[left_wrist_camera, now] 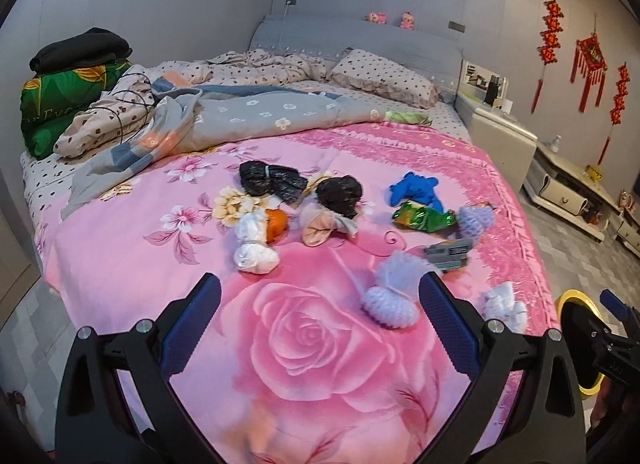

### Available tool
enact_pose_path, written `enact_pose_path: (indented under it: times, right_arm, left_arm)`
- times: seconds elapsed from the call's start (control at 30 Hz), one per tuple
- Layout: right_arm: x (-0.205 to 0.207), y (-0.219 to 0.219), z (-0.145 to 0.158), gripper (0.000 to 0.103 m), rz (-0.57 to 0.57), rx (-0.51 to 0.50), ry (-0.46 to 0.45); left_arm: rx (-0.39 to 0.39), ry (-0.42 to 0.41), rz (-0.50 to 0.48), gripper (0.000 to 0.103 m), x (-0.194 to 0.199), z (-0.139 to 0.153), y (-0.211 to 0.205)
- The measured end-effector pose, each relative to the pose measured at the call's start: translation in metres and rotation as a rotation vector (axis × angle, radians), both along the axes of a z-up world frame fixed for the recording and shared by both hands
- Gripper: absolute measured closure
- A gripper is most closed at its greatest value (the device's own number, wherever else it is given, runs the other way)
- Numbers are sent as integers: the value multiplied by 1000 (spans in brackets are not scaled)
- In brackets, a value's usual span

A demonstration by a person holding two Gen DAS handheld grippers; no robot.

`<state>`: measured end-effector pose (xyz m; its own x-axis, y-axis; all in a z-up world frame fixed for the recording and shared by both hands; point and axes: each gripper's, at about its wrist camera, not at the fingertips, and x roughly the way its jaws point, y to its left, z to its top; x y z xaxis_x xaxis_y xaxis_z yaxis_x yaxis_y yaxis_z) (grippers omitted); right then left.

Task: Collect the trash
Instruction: 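Reach both tools toward the white tissue bundles and close on them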

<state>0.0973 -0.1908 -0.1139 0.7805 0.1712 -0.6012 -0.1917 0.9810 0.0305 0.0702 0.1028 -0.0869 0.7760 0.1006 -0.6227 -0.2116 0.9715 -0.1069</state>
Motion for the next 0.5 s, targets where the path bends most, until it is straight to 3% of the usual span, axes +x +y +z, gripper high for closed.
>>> enact_pose_path:
  times: [0.13,0.23,0.5]
  right_arm:
    - [14,13,-13,8,30,-22,35]
    - [25,20,-21,8,49,-33,65]
    - [52,23,-41,8,58,3,164]
  left_arm:
    - [-22,60,42,8,26,-22,34]
    - [11,99,72,8,45,-36,50]
    - [15,185,128,8,97,-63,85]
